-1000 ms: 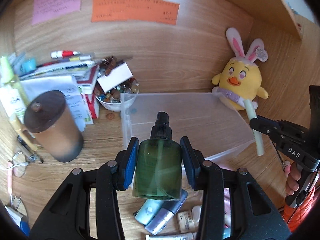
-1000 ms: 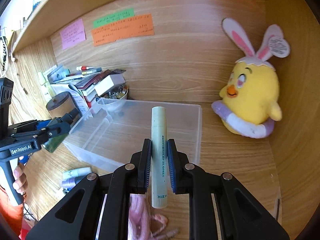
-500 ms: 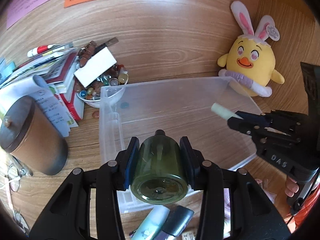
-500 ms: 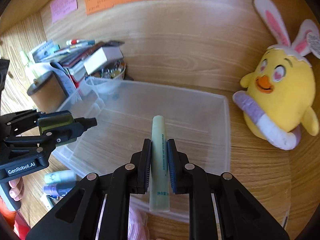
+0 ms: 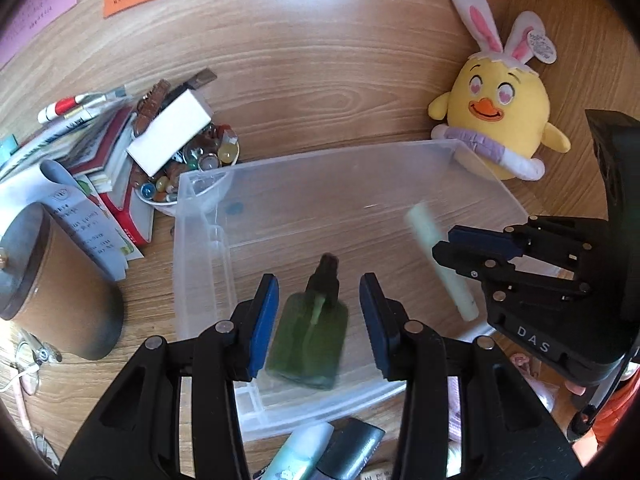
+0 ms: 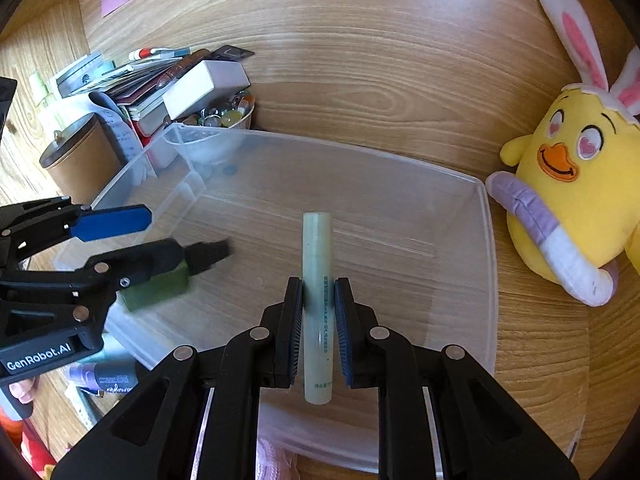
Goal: Organize objects
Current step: 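Lower the bottle and tube into the clear box and open both grippers, then grasp the purple nail polish with the left gripper while the right grasps the pink rope bag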
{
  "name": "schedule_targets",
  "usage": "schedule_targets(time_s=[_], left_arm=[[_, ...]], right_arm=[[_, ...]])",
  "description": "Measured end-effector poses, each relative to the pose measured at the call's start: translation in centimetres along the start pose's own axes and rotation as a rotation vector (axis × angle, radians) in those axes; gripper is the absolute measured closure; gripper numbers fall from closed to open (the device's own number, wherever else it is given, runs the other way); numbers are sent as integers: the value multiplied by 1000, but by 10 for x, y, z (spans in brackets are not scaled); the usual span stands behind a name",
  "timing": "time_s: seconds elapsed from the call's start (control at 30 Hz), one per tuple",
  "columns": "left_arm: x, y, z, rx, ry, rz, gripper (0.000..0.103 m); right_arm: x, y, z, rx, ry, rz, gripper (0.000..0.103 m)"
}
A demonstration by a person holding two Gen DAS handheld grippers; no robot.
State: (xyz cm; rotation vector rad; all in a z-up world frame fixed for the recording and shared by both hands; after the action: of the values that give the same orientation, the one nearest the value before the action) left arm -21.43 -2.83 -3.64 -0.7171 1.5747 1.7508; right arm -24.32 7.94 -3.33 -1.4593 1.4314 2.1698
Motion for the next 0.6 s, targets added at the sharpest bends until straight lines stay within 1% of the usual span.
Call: schedule_targets(time_s=[0.07,0.13,0.2,0.27,0.33,0.37,0.43,0.53,0.6], left_arm=[[-6,0,0,0,1,9,58],[-12,0,0,-3,0,21,52],[-20,-2,-1,-9,-1,39,46],[-29,-4,-1,-10,4,58,41],[-38,-7,-1,-9,8,74,32],[-43,-9,-1,-9,9,83,30],[-53,-14,-3,-7,12,97,25],[-64,-23,-7,-9,15,107,19],[-68,-30,-8,-15,14,104,19]], right_arm=[[-6,-1,-1,-14,-17,5,81],[-14,-2,-1,-22,-35,22,65],[-27,-5,-2,-24,-52,55,55],[-39,-7,-2,-24,-52,80,50],[-54,-11,-3,-14,-32,102,45],[-59,-12,-3,-10,-24,109,43],[-72,-15,-5,-1,-13,135,35],[-89,-22,-7,5,-13,167,29],[-98,-28,-8,6,-10,182,24]])
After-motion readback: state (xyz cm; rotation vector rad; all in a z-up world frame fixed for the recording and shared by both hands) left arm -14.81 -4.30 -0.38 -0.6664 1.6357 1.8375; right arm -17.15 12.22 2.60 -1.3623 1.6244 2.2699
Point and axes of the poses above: each gripper's, at about its wrist camera, not at the fingertips, and x roughly the way its jaws point, z to its right, y to its top, the point moved 4 cm from there along x, roughly the way its jaws point, and after that the axes turned 6 degrees about -x, right-handed, at the moved point
